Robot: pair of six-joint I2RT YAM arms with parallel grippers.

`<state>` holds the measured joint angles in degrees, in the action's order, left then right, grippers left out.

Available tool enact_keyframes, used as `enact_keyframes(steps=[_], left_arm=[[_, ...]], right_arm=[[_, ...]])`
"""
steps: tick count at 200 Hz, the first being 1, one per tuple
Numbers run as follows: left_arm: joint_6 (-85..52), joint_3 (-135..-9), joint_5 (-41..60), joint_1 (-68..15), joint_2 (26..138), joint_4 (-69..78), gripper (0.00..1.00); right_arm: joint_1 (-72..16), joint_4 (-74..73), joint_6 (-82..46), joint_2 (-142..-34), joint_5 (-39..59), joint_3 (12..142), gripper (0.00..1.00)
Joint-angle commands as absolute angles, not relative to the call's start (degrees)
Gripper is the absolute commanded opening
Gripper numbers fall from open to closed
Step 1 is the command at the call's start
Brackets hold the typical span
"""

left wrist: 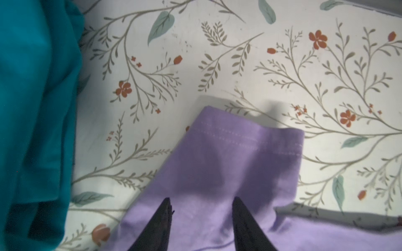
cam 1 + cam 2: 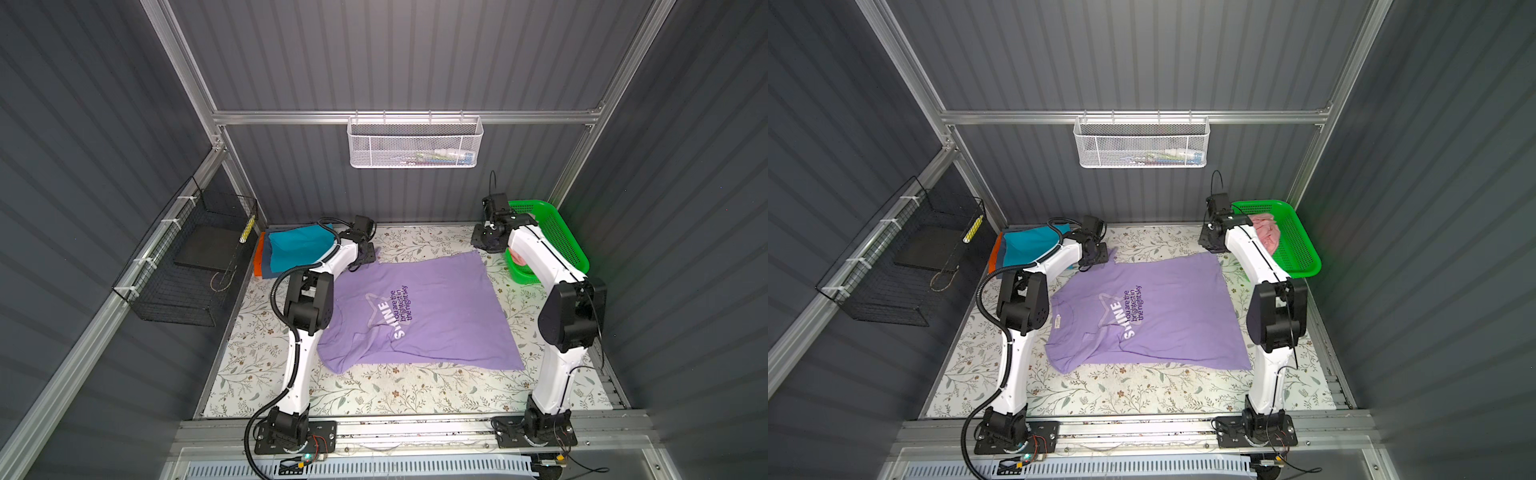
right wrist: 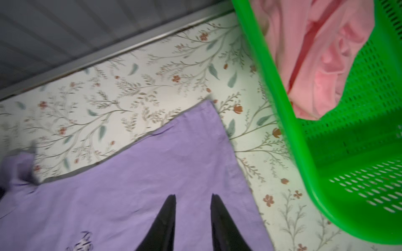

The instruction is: Fold and stack the t-shirts

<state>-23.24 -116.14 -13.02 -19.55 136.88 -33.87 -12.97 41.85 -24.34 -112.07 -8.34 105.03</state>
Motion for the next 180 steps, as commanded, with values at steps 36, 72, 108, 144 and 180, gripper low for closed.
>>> enact_keyframes(steps=[36, 72, 108, 144, 180], left_arm=[[-14.28, -124.59, -19.86, -19.25, 143.69, -34.59, 0.56], [-14.76, -124.58, -17.7, -19.23, 145.33, -33.98, 0.42], [-15.81, -122.49, -18.59, -19.25, 141.78, -34.27, 0.0], [-13.63, -117.52, -31.38, -20.52, 133.75, -34.13, 0.0], [-10.05, -115.97, -47.17, -22.7, 132.57, -35.07, 0.01]], right_arm=[[-16.94, 42.05, -24.23, -114.66, -6.71, 103.09, 0.26], [-17.23, 41.06, -26.14, -115.61, -3.37, 103.23, 0.28], [-17.65, 40.42, -27.45, -116.4, -1.19, 103.26, 0.27], [-19.02, 39.91, -28.01, -116.98, -0.73, 103.21, 0.27], [-19.41, 39.57, -28.54, -117.51, 0.0, 103.1, 0.27]])
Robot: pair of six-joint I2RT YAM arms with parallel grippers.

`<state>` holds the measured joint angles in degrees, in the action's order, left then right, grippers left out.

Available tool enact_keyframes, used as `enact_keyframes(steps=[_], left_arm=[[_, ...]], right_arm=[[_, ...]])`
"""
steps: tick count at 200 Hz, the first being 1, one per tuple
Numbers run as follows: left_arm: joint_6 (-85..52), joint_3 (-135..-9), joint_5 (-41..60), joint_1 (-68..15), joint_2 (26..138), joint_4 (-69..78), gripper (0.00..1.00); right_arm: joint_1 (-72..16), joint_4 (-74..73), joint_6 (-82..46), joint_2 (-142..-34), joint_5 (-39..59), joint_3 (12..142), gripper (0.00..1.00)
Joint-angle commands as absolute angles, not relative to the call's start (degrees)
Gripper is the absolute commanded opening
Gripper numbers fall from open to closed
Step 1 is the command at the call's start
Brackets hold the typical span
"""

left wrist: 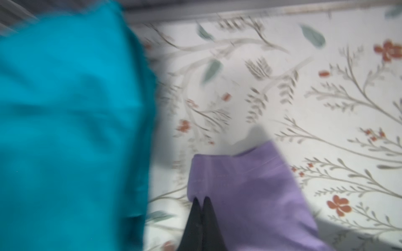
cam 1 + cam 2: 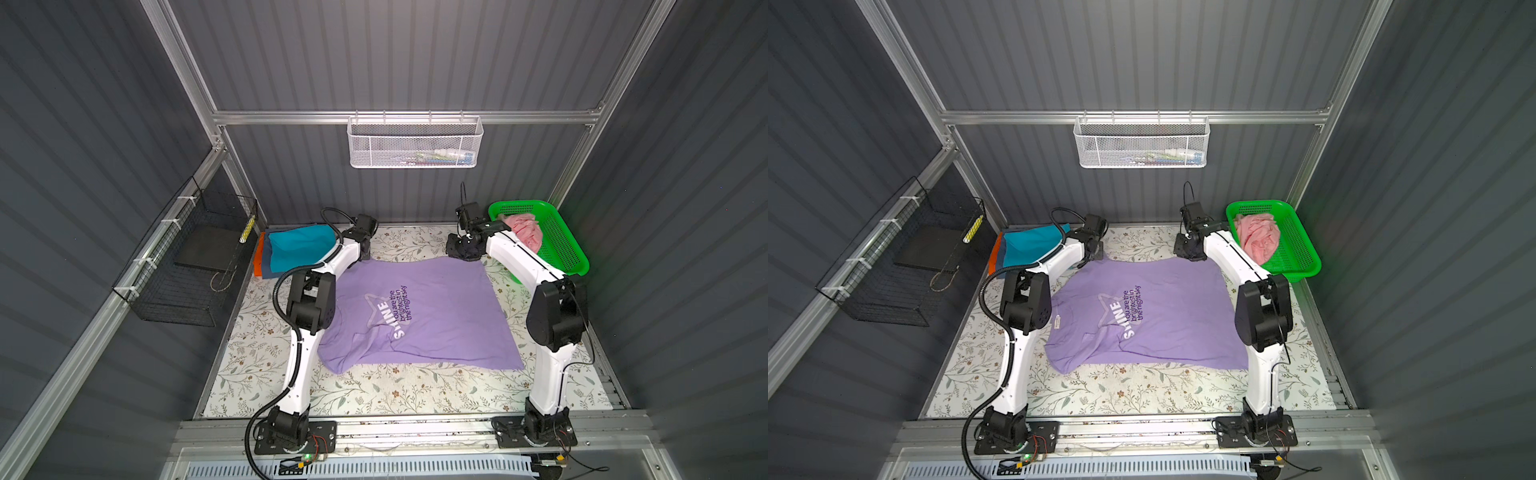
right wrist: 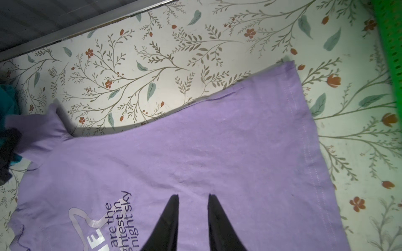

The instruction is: Fold and stack the t-shirts

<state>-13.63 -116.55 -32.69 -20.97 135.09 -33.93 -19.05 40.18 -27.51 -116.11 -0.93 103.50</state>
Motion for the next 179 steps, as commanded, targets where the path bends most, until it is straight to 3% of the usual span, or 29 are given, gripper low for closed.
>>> enact_keyframes(steps=[1, 20, 40, 67, 99, 145, 179], left_arm=[[-9.95, -115.99, -47.49, -22.73, 132.64, -35.07, 0.02], [-8.19, -117.02, -52.58, -23.59, 134.68, -35.44, 0.49], [-7.83, -119.14, -53.9, -23.99, 136.27, -37.28, 0.7], [-7.97, -117.67, -53.17, -23.99, 134.44, -37.53, 0.74], [-11.57, -110.87, -47.99, -23.99, 128.77, -37.61, 0.67], [-19.17, -100.34, -37.81, -23.86, 120.19, -37.54, 0.68], [-24.05, -94.04, -26.96, -23.9, 116.02, -35.43, 0.71]], right_arm=[[-19.42, 39.58, -28.49, -117.57, 0.02, 103.1, 0.27], [-19.36, 39.63, -28.65, -117.68, 0.3, 103.1, 0.27], [-19.47, 39.79, -28.69, -117.76, 0.69, 102.85, 0.28], [-19.49, 39.65, -28.56, -118.11, 0.62, 102.33, 0.29], [-19.46, 41.59, -27.2, -122.48, -1.72, 104.61, 0.31], [-19.28, 47.2, -22.77, -130.21, -6.44, 108.65, 0.36], [-19.19, 50.79, -19.86, -132.09, -11.2, 109.16, 0.47]])
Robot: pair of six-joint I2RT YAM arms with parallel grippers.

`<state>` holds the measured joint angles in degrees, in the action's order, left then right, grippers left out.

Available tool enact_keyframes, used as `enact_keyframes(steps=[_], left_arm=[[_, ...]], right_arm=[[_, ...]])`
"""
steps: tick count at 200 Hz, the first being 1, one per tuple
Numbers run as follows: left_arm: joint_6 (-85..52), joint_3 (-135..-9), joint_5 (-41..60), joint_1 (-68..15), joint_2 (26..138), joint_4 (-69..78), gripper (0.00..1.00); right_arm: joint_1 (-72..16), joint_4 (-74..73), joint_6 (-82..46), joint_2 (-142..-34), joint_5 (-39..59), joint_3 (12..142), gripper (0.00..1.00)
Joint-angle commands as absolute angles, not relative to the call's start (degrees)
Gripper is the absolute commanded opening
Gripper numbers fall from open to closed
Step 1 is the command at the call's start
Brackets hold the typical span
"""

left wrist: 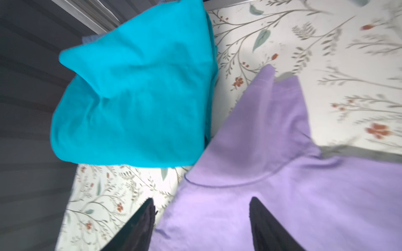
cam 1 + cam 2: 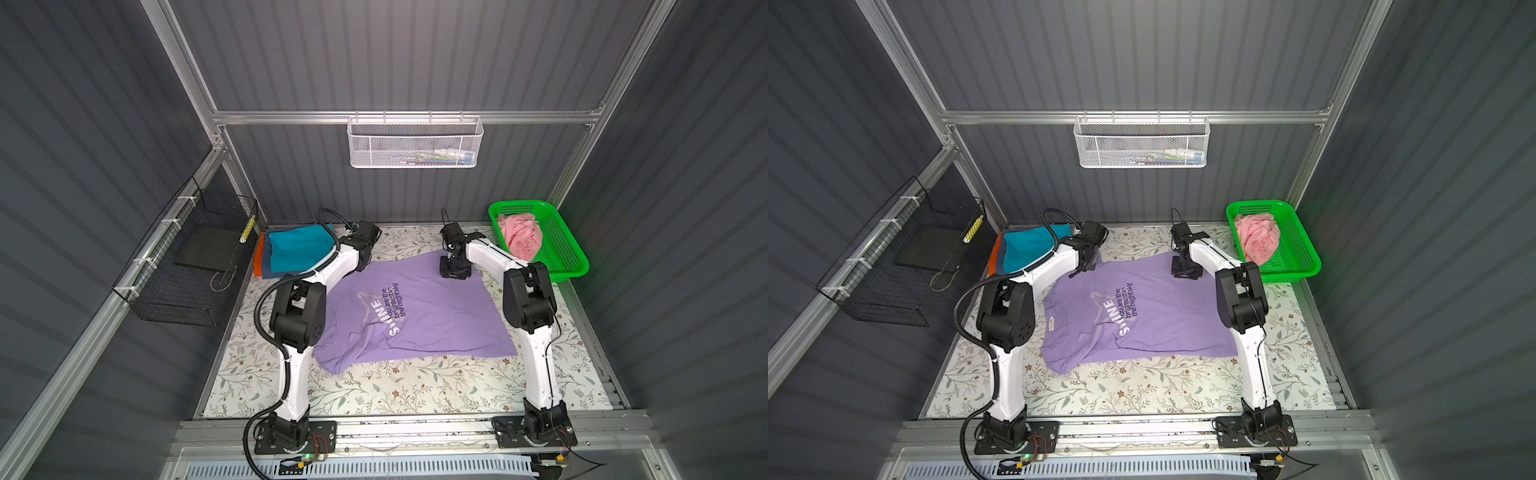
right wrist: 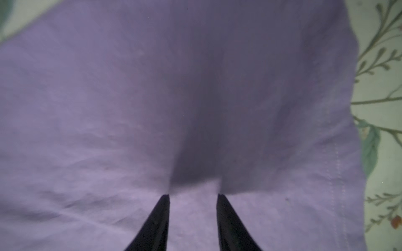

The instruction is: Fold and stack the t-shirts

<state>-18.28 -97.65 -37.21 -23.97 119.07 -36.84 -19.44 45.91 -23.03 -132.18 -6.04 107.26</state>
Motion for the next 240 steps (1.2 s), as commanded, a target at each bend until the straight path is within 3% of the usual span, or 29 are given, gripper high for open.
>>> enact_keyframes(steps=[1, 39, 118, 175, 209, 240], left_arm=[[-24.16, -93.87, -26.53, -23.9, 115.93, -35.29, 0.71], [-27.21, -87.82, -17.95, -27.21, 115.97, -31.34, 0.73], [-33.38, -76.43, -8.23, -33.64, 114.74, -24.66, 0.72], [-36.87, -76.19, -1.67, -39.38, 115.66, -21.58, 0.71], [-31.7, -80.39, -8.72, -38.23, 110.85, -28.3, 0.76], [-27.92, -87.68, -11.86, -30.09, 109.26, -31.23, 0.78]], right_arm=[[-19.17, 50.88, -19.77, -132.14, -11.4, 109.12, 0.48], [-19.07, 51.45, -18.84, -131.37, -13.6, 105.09, 0.57], [-13.95, 45.04, -21.94, -116.54, -13.34, 82.54, 0.56], [-13.0, 46.08, -22.04, -111.43, -13.05, 80.34, 0.56], [-14.75, 47.09, -21.84, -109.23, -10.99, 84.03, 0.56], [-18.18, 47.97, -21.54, -108.88, -9.7, 88.91, 0.56]])
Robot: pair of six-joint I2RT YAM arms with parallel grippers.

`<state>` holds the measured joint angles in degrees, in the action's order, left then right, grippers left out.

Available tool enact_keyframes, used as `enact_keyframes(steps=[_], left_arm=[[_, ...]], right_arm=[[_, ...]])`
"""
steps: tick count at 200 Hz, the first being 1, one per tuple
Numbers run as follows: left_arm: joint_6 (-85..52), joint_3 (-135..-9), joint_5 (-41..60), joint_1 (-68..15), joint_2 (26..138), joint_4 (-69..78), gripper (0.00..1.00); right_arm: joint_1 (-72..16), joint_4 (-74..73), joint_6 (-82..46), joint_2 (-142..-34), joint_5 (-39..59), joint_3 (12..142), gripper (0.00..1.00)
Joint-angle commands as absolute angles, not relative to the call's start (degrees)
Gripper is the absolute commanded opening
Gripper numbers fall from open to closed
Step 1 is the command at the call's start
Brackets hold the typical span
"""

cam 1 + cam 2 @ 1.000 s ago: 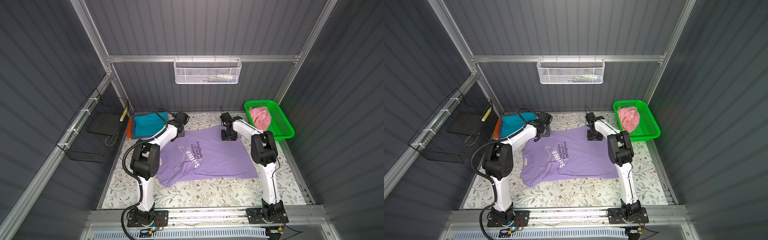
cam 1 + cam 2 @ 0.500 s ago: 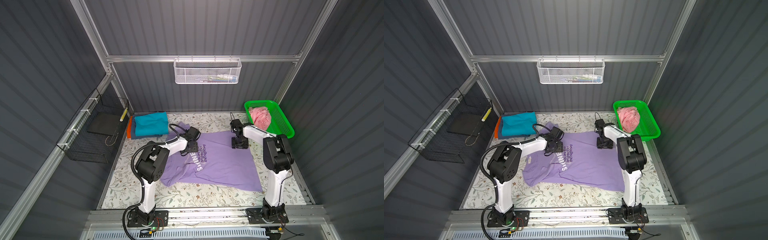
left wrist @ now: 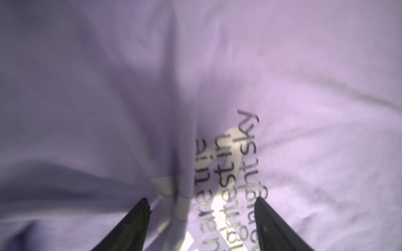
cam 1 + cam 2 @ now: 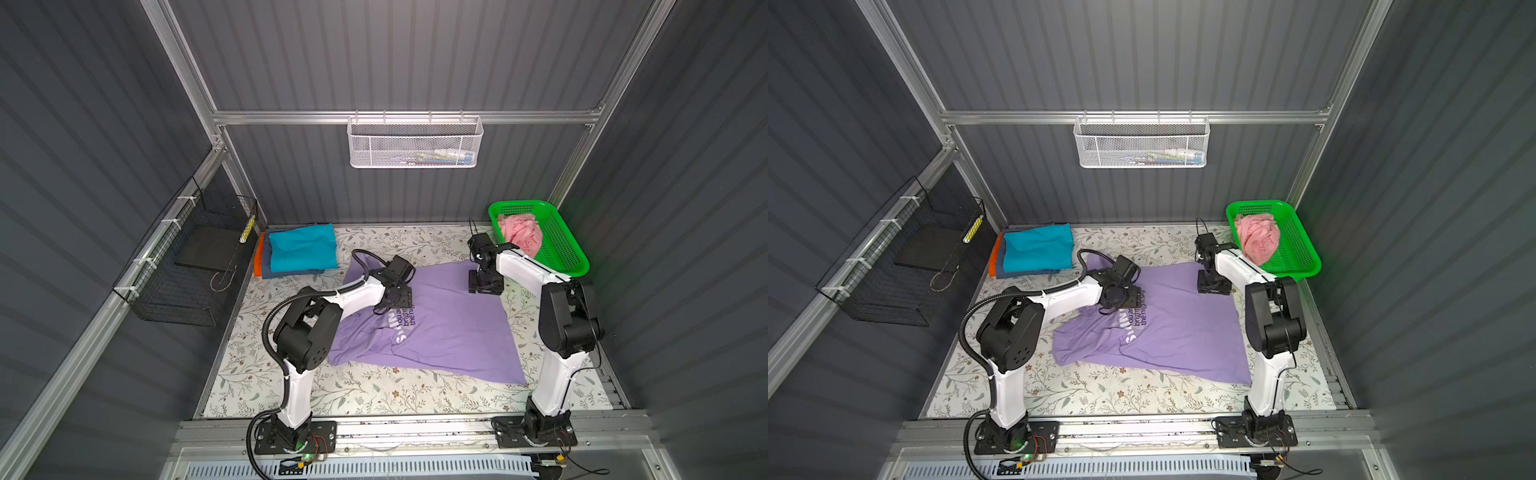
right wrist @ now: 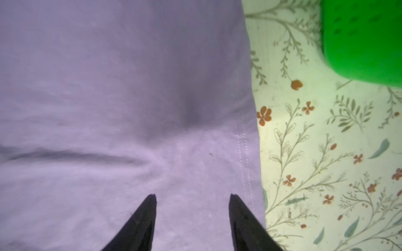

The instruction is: Fold and stack the t-shirts

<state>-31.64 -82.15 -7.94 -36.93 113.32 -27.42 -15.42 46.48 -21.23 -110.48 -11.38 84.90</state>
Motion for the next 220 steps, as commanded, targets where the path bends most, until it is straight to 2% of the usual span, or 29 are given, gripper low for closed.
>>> enact_keyframes(steps=[1, 18, 26, 44, 50, 57, 67, 104, 152, 177, 220], left_arm=[[-27.89, -87.74, -11.91, -29.77, 109.34, -31.21, 0.78], [-27.25, -89.73, -13.25, -25.54, 110.14, -30.85, 0.77], [-26.71, -90.73, -13.58, -24.08, 111.19, -30.43, 0.72], [-26.1, -93.89, -13.63, -21.64, 114.92, -30.83, 0.37], [-26.04, -94.97, -13.61, -21.01, 116.4, -31.21, 0.3], [-25.98, -96.26, -13.2, -20.32, 118.26, -31.71, 0.26], [-26.01, -97.82, -12.34, -19.43, 120.58, -31.95, 0.27], [-26.16, -100.55, -9.69, -17.93, 126.29, -31.5, 0.47], [-25.81, -102.04, -10.59, -16.82, 131.04, -31.89, 0.49], [-25.1, -103.59, -11.72, -15.69, 133.05, -31.86, 0.41], [-21.08, -116.67, -18.17, -14.59, 140.87, -38.37, 0.45]], right_arm=[[-18.28, 47.98, -21.53, -108.89, -9.68, 89.06, 0.56], [-19.8, 47.73, -21.49, -109.48, -8.65, 90.63, 0.56], [-20.18, 47.49, -21.36, -109.91, -7.22, 91.09, 0.56], [-20.74, 47.77, -21.47, -111.14, -6.43, 92.14, 0.55], [-20.87, 47.86, -21.6, -111.49, -6.42, 92.32, 0.54], [-21.0, 47.87, -21.62, -111.77, -6.23, 92.46, 0.54], [-21.02, 47.8, -21.62, -112.13, -6.04, 92.55, 0.54], [-21.03, 47.89, -21.8, -113.5, -5.55, 93.07, 0.54], [-21.09, 48.23, -21.97, -115.14, -4.8, 94.41, 0.53], [-21.08, 48.3, -21.8, -115.48, -5.03, 94.52, 0.53], [-21.09, 48.05, -22.13, -116.56, -4.54, 95.02, 0.53]])
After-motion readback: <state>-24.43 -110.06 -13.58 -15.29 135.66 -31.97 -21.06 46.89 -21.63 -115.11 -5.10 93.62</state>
